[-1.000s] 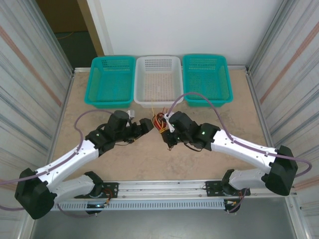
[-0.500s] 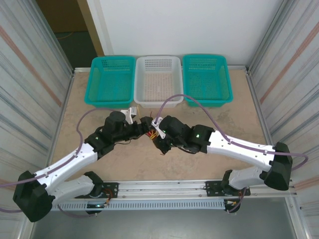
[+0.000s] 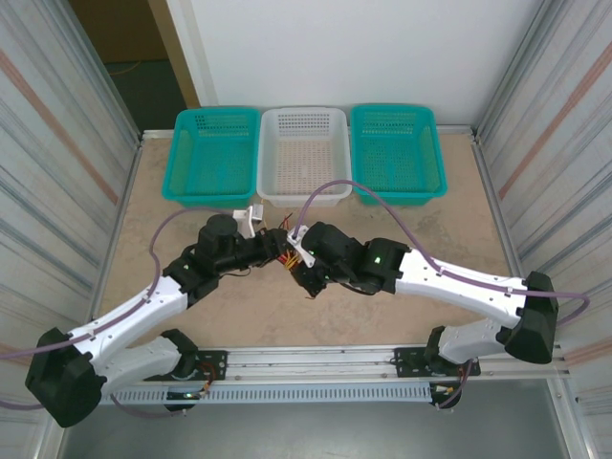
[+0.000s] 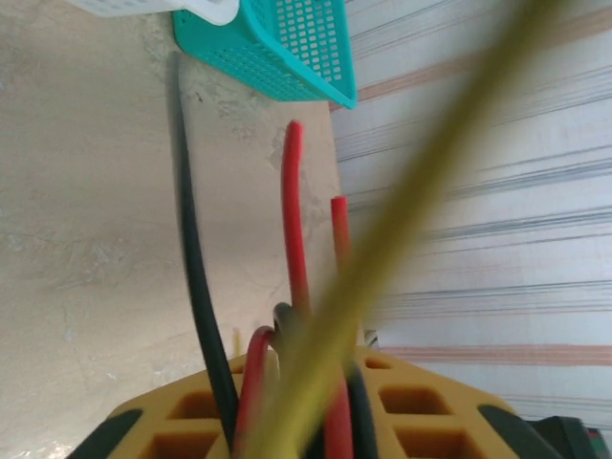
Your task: Untangle the cables
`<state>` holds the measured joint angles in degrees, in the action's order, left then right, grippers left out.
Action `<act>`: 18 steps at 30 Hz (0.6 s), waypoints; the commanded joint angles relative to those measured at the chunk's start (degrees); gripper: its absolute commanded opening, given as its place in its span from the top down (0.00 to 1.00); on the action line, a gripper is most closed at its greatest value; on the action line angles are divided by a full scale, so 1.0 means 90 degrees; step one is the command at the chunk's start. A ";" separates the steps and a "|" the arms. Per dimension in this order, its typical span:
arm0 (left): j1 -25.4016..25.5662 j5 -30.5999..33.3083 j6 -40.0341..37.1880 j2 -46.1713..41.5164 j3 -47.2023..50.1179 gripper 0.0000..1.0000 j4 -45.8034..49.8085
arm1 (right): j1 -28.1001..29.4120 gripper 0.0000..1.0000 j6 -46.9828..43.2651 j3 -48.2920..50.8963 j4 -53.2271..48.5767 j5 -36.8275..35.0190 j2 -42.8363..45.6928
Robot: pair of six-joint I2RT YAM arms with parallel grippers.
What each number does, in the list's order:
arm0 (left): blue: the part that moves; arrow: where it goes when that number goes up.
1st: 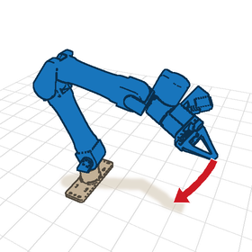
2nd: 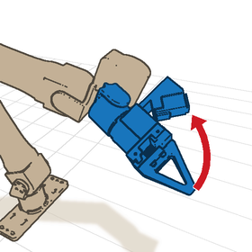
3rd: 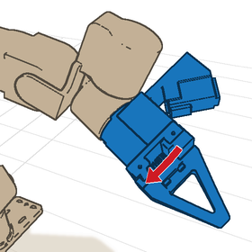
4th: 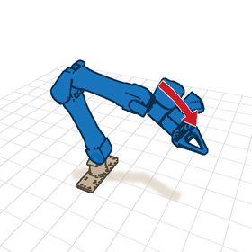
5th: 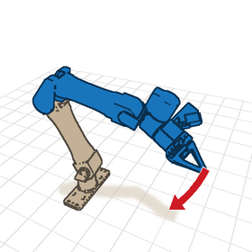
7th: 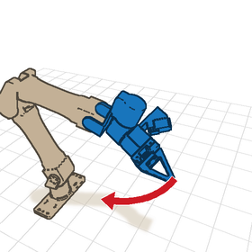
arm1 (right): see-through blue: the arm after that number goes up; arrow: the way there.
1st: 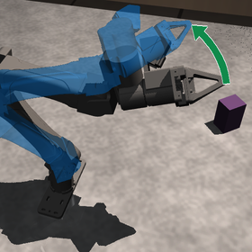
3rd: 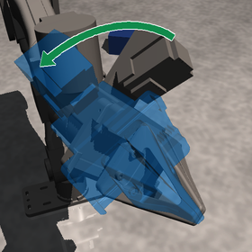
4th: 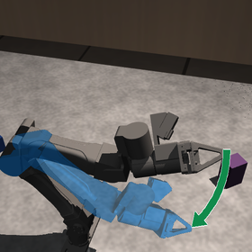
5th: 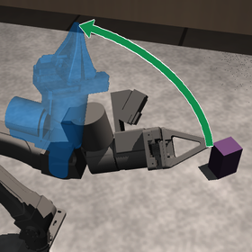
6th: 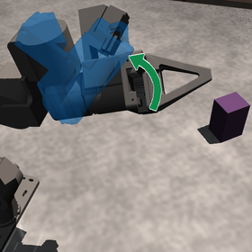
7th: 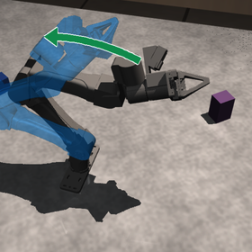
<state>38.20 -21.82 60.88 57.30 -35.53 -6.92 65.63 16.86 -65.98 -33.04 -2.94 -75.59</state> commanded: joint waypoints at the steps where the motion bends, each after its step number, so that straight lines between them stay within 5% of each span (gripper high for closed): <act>1: -0.0279 -0.0136 0.0169 -0.0115 0.0161 0.91 -0.0389 | 0.0042 0.95 -0.0150 -0.0318 -0.0040 -0.0314 0.0110; 3: -0.0437 -0.0242 0.0256 -0.0126 0.0202 1.00 -0.0643 | 0.0042 0.79 -0.0118 -0.0371 -0.0138 -0.0626 0.0187; 7: -0.0808 -0.0509 0.0334 -0.0154 0.0261 1.00 -0.1238 | -0.0009 0.31 0.0297 -0.0607 -0.0561 -0.2185 0.0435; 11: -0.1130 -0.0918 0.0360 -0.0191 0.0276 1.00 -0.1900 | -0.0544 0.21 0.0727 -0.0761 -0.0649 -0.1605 0.1201; 18: -0.1212 -0.1824 0.0293 -0.0110 0.0250 1.00 -0.3699 | -0.2775 0.22 0.2063 0.0249 0.0906 0.1949 0.2406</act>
<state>27.57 -32.23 63.29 57.30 -32.97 -27.05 45.65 27.68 -67.22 -30.57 -0.95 -55.31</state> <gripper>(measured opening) 0.215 0.788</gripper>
